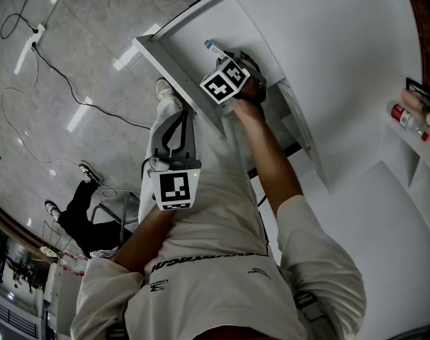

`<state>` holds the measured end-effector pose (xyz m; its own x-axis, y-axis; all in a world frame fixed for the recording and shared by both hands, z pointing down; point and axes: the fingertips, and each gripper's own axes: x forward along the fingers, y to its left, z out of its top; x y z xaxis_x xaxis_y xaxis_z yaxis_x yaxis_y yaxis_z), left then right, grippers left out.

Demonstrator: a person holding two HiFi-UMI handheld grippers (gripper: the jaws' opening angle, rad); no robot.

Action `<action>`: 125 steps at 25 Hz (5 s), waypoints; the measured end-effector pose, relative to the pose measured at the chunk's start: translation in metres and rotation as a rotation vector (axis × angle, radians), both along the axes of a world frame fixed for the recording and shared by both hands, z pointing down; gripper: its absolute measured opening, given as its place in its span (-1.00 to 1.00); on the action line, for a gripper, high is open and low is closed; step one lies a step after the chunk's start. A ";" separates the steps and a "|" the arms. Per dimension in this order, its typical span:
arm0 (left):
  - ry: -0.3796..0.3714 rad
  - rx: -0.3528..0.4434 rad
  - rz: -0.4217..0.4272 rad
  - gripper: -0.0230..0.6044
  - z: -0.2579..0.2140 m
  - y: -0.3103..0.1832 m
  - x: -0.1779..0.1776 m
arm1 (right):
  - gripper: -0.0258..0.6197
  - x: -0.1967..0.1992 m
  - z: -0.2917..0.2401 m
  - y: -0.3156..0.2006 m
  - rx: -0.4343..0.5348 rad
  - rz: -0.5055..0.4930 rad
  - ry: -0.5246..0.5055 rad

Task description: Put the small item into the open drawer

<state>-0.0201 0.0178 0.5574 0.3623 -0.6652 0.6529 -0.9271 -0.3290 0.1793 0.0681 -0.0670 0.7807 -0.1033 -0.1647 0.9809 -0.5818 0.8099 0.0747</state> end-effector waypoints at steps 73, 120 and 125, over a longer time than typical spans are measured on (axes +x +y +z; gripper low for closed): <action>-0.034 0.167 0.042 -0.93 -0.074 -0.002 -0.003 | -0.49 0.002 -0.112 0.000 0.124 0.188 -0.150; 0.103 0.521 0.138 -0.93 -0.286 -0.068 0.013 | -0.92 0.009 -0.478 0.007 0.777 0.513 -0.728; 0.120 0.555 0.139 -0.93 -0.301 -0.067 0.015 | -0.92 0.014 -0.498 0.013 0.815 0.531 -0.761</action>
<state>-0.0055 -0.0495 0.2567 0.5202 -0.8371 0.1693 -0.8526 -0.5205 0.0462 0.0819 -0.0544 0.2832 -0.3360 -0.8956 0.2915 -0.9406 0.3351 -0.0545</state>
